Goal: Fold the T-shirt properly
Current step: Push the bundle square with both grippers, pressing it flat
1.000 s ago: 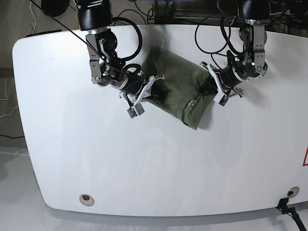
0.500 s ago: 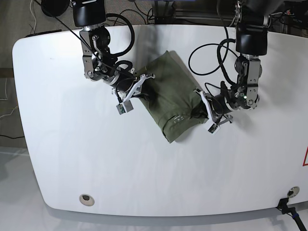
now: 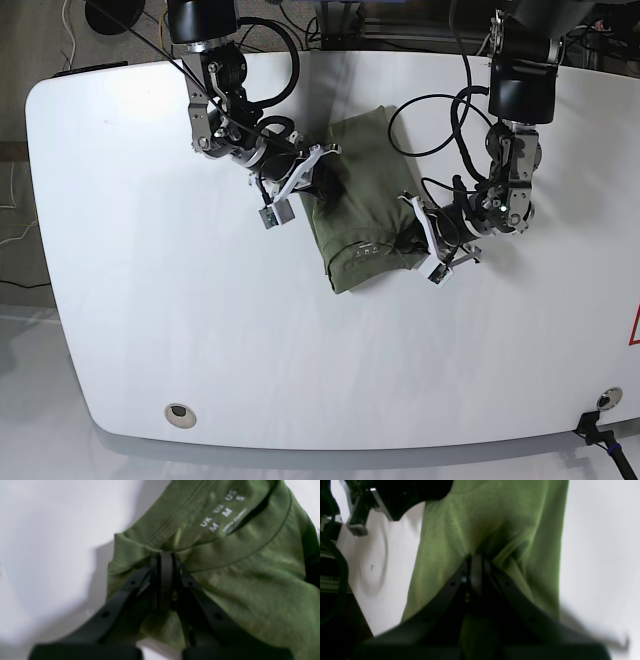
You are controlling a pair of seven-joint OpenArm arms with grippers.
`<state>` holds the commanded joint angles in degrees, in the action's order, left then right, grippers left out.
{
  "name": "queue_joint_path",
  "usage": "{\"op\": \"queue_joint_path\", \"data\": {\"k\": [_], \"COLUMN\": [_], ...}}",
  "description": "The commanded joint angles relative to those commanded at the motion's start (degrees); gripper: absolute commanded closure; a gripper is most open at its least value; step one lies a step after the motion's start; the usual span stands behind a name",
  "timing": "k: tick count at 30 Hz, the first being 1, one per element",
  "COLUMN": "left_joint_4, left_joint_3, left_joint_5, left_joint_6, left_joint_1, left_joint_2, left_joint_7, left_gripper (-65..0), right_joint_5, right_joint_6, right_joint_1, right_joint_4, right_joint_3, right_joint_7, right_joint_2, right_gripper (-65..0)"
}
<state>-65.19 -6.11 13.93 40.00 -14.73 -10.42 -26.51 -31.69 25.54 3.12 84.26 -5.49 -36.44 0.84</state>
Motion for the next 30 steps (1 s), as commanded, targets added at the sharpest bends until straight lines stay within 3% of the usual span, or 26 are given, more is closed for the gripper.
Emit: {"op": "queue_joint_path", "data": {"k": [5,14,22,30], "left_joint_4": [-5.80,-19.69,-24.00,-23.38], "left_joint_3": [0.62,8.44,11.78,13.80], "left_joint_5": [0.00,-0.35,-0.35,-0.62], "left_joint_6": [0.00,0.00,0.00,0.00], "left_joint_1": [0.70,10.64,20.48,20.75], "left_joint_2": [-0.44,-2.11,-1.67,2.90], "left_joint_7": [-0.09,-0.44,0.00,0.00], "left_gripper": [0.0,0.0,0.0,0.0], "right_joint_5": [-0.26,0.00,0.00,0.18], "right_joint_6": [0.00,0.00,0.09,0.53], "right_joint_1": [-0.88,-4.31,0.44,5.63], "right_joint_4": [2.55,9.85,14.77,18.46], "right_joint_3": [0.09,0.18,0.00,0.00], "right_joint_7": [0.00,-6.33,-6.86,-6.86], "right_joint_2": [1.14,4.31,10.64,11.60], "right_gripper": [0.0,0.0,0.0,0.0]}}
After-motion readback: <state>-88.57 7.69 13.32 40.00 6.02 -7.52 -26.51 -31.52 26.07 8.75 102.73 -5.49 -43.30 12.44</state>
